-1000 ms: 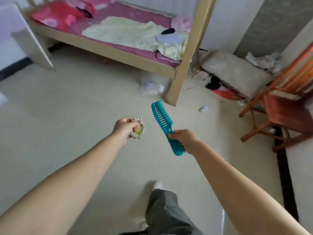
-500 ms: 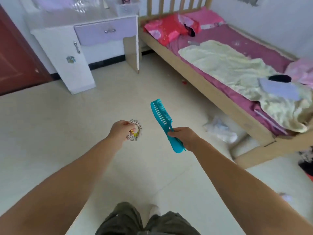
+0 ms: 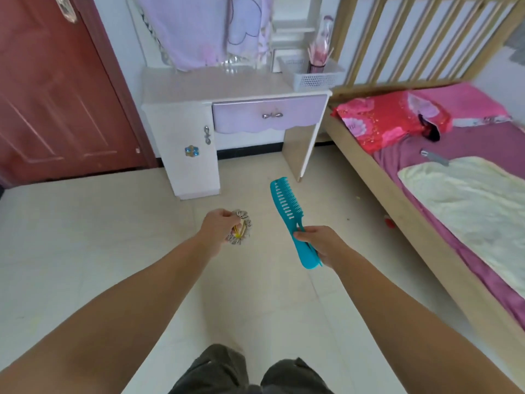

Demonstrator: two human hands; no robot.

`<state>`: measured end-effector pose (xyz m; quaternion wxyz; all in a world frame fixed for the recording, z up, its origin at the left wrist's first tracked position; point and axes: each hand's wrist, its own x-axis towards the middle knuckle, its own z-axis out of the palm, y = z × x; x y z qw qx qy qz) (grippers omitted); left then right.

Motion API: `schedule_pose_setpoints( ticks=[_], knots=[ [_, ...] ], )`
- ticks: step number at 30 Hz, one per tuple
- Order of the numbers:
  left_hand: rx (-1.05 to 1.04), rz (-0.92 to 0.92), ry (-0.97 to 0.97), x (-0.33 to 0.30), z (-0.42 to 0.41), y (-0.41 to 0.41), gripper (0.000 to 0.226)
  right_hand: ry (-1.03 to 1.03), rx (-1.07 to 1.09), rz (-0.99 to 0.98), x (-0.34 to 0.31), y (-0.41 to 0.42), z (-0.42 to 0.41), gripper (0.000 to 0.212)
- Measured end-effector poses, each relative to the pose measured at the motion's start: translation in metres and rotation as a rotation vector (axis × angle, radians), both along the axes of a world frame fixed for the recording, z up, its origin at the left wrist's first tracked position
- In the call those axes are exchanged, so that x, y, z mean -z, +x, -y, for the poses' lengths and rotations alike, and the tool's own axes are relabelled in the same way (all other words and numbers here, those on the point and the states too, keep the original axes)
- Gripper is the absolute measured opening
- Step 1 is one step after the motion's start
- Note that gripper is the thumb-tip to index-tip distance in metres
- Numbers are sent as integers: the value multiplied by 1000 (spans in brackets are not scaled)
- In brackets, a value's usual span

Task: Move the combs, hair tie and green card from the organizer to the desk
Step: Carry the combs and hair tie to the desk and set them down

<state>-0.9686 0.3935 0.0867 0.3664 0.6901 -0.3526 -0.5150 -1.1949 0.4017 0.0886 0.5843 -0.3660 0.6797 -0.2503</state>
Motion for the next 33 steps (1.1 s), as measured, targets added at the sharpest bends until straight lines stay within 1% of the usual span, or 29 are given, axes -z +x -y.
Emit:
schedule_pose_setpoints(
  ticks=[4, 7, 9, 16, 20, 24, 27, 30, 33],
  knots=[
    [25, -22, 5, -7, 118, -9, 12, 20, 24, -8, -5, -5, 113, 32],
    [57, -8, 5, 1, 211, -16, 21, 10, 7, -39, 1, -11, 208, 35],
    [40, -21, -13, 6, 273, -20, 23, -11, -11, -54, 7, -14, 274, 35],
    [-41, 11, -40, 3, 465, -24, 3, -56, -110, -73, 5, -16, 490, 28],
    [-79, -3, -7, 6, 554, -8, 11, -64, -142, -99, 11, 8, 595, 28],
    [-92, 5, 9, 23, 663, 13, 19, -106, -125, -157, 28, 38, 695, 24],
    [-55, 11, 11, 31, 741, 25, 10, -101, -87, -191, 37, 57, 762, 25],
    [-11, 16, 68, 38, 809, 34, 4, -63, -76, -216, 42, 73, 821, 25],
    [5, 20, 143, 46, 850, 31, 9, -47, -67, -262, 49, 85, 857, 24]
  ],
)
